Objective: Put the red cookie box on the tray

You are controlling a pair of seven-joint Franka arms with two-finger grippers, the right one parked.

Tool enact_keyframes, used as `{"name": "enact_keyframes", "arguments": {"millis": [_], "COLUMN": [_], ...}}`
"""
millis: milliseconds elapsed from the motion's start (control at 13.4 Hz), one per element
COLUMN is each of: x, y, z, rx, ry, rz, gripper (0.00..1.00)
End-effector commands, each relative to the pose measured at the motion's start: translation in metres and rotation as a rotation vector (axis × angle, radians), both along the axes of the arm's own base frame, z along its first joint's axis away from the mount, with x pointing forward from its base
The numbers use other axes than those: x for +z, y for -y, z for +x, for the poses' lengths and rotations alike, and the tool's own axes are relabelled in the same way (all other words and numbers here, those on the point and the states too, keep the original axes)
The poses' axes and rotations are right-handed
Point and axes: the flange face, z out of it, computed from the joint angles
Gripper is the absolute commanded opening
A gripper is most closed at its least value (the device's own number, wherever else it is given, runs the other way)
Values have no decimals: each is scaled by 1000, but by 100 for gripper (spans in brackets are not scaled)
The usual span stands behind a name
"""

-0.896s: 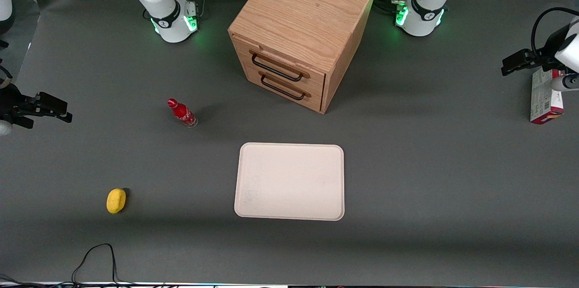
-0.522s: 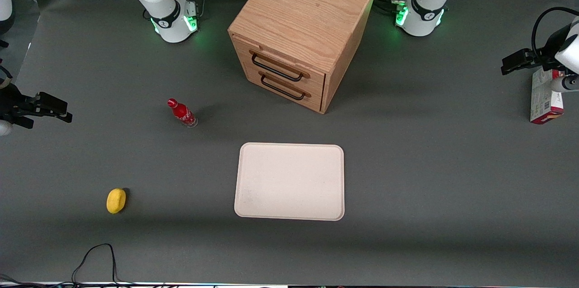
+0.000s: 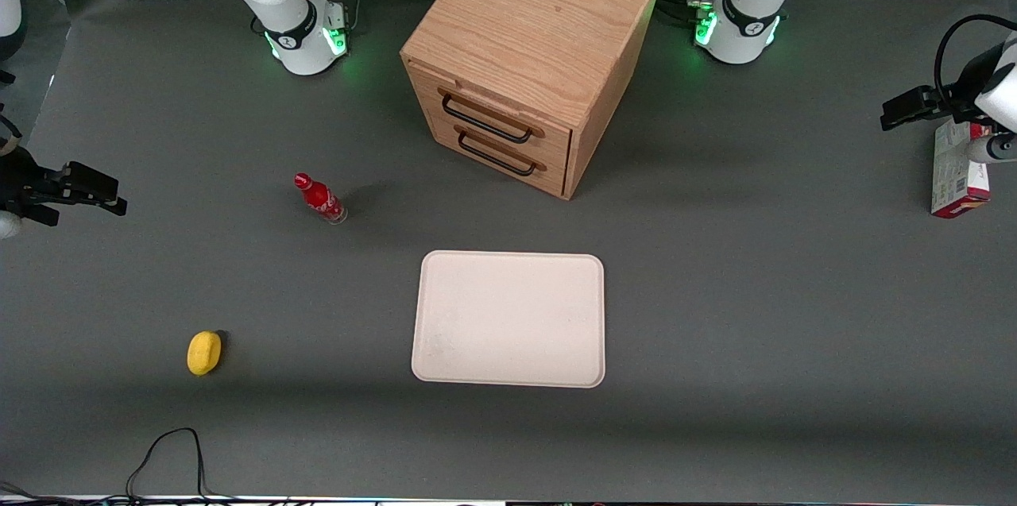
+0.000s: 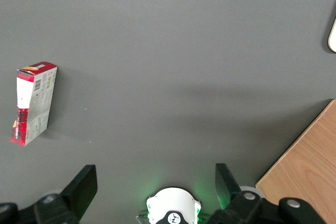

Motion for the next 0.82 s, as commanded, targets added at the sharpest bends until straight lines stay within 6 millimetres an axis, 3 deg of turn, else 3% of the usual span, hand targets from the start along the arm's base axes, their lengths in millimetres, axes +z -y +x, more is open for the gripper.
{"name": "enact_keyframes", "arguments": {"millis": [0, 149, 448, 746], "x": [5, -1, -16, -40], "y": [-25, -72, -187, -319], "z": [0, -7, -32, -77], "rx": [33, 20, -60, -201], "ry": [-18, -43, -76, -41], "rz": [13, -13, -40, -67], "gripper": [100, 100, 100, 100]}}
